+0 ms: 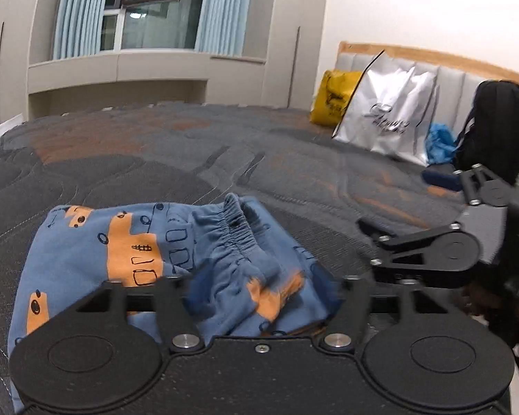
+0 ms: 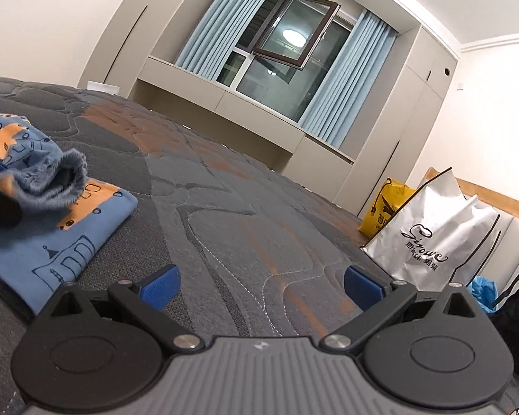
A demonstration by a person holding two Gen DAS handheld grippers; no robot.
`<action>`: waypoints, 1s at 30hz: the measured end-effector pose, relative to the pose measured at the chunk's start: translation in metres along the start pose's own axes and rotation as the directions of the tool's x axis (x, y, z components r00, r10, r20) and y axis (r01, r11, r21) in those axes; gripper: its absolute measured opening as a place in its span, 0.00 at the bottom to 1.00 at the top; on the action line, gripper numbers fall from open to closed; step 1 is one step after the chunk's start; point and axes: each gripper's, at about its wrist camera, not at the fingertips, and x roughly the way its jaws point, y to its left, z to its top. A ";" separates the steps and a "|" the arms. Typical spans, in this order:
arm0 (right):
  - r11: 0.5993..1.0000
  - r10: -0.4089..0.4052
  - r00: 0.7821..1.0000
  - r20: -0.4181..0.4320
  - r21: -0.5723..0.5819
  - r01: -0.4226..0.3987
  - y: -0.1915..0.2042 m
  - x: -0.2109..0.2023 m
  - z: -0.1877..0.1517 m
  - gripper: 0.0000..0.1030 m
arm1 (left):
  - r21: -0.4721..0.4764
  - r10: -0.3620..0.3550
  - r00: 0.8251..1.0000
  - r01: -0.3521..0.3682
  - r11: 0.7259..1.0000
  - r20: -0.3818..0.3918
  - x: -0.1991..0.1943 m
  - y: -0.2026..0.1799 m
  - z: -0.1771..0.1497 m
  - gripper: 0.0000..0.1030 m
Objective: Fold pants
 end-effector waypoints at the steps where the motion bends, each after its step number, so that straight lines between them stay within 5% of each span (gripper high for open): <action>1: 1.000 0.004 1.000 0.001 0.006 -0.004 0.000 0.001 0.001 1.00 | -0.003 0.005 1.000 -0.005 1.000 0.012 -0.004 0.000 -0.003 0.77; 5: 0.998 0.049 0.999 0.022 0.048 -0.050 -0.001 0.001 0.007 1.00 | -0.002 0.061 0.998 -0.061 0.998 0.014 -0.019 0.007 -0.016 0.79; 9: 0.961 0.194 0.976 0.097 0.183 -0.210 -0.011 -0.003 0.015 1.00 | 0.048 0.130 0.991 -0.131 0.990 0.028 -0.029 0.006 -0.020 0.79; 12: 0.849 0.387 0.912 0.140 0.332 -0.411 -0.024 0.008 0.022 1.00 | 0.086 0.144 0.989 -0.147 0.985 0.035 -0.034 0.004 -0.023 0.78; 17: 0.615 0.630 0.754 0.185 0.474 -0.630 -0.025 0.035 0.031 1.00 | 0.161 0.136 0.990 -0.142 0.977 0.049 -0.032 -0.008 -0.023 0.76; 21: 0.560 0.694 0.698 0.173 0.480 -0.676 -0.014 0.047 0.038 0.78 | 0.192 0.134 0.990 -0.140 0.971 0.043 -0.030 -0.012 -0.022 0.59; 25: 0.559 0.703 0.696 0.146 0.493 -0.667 -0.006 0.055 0.040 0.64 | 0.206 0.119 0.992 -0.124 0.971 0.034 -0.029 -0.014 -0.021 0.34; 30: 0.514 0.721 0.681 0.126 0.561 -0.649 -0.004 0.071 0.039 0.27 | 0.198 0.111 0.993 -0.116 0.973 0.034 -0.029 -0.014 -0.020 0.12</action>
